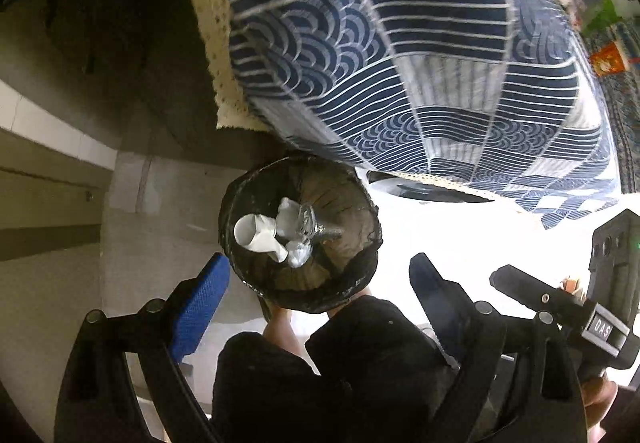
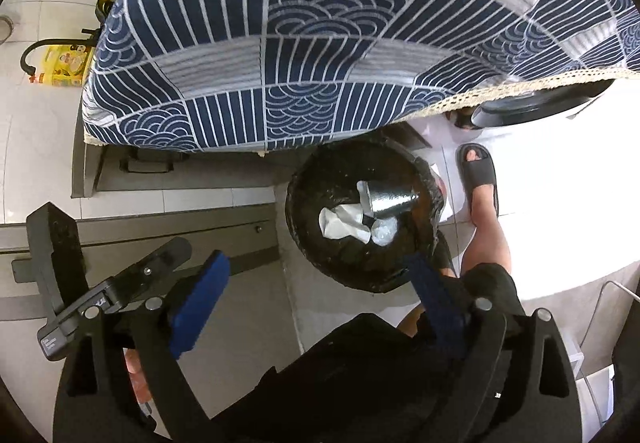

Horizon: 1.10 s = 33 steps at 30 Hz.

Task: Collect trash
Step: 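Raise both empty tools back up over the table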

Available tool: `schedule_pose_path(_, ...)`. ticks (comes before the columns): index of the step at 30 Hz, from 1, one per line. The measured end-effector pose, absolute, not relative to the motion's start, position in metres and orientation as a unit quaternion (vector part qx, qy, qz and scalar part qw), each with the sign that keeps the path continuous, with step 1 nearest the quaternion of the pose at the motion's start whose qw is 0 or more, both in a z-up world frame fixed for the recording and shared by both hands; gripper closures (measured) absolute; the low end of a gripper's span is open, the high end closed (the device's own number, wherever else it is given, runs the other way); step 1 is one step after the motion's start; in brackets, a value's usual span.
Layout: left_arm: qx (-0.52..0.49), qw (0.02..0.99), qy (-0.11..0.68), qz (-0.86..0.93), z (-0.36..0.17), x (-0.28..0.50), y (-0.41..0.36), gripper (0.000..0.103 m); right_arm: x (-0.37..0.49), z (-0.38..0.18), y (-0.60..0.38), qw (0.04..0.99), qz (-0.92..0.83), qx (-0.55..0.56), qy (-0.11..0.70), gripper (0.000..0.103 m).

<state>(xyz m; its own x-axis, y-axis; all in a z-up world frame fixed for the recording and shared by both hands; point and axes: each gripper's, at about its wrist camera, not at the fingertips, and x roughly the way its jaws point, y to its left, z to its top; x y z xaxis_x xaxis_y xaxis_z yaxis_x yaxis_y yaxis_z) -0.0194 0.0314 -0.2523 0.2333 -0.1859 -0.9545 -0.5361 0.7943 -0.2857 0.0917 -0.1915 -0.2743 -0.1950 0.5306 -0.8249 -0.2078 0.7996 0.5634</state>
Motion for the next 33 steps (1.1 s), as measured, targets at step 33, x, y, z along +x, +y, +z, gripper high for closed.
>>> schedule_pose_path(33,-0.178,0.86,0.473,0.071,-0.065,0.009,0.028,0.007,0.118,-0.1,-0.239,0.796,0.318,0.085,0.508,0.005)
